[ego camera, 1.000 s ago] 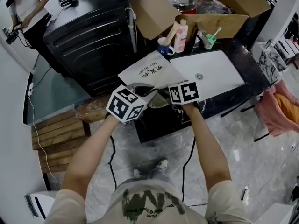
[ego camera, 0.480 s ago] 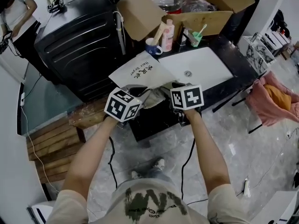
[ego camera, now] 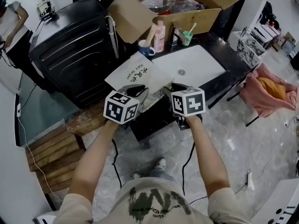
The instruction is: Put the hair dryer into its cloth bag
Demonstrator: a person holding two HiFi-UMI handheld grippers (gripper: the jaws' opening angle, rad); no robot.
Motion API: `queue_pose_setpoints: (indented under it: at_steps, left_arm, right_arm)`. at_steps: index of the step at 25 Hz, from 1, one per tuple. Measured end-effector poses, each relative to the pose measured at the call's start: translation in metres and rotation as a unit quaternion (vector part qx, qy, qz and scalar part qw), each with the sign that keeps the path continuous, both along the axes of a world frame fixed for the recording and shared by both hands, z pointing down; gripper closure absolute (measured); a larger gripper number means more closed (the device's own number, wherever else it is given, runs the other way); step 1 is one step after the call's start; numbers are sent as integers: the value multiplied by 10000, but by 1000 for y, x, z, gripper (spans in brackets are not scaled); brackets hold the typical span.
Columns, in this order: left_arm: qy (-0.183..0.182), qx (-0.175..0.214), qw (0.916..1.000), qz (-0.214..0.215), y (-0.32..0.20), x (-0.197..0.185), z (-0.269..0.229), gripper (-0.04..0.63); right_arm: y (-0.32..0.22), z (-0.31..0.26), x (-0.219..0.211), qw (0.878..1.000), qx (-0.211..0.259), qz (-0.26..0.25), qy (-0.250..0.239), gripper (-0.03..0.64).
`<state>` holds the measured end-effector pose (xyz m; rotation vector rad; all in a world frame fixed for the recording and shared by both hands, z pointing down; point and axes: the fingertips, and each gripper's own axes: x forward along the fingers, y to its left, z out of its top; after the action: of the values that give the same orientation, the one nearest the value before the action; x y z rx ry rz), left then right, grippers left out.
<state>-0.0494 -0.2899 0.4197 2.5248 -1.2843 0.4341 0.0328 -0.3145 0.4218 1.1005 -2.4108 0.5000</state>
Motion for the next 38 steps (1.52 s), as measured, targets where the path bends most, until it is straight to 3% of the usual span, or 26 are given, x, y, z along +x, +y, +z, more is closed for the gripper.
queue_pose_setpoints:
  at_steps: [17,24,38]
  left_arm:
    - [59,426,9961,-767,25,-44,-42,526]
    - [26,554,9943,-912,38,-57,-45,583]
    - [24,593,9935,-971,49,-66,-53,590]
  right_arm:
    - [49,-43,7,9952,705,579,-361,523]
    - [65,-61,12,9894,1111,804,-473,617]
    - [82,-68,16,9853,1303,978,-515,617]
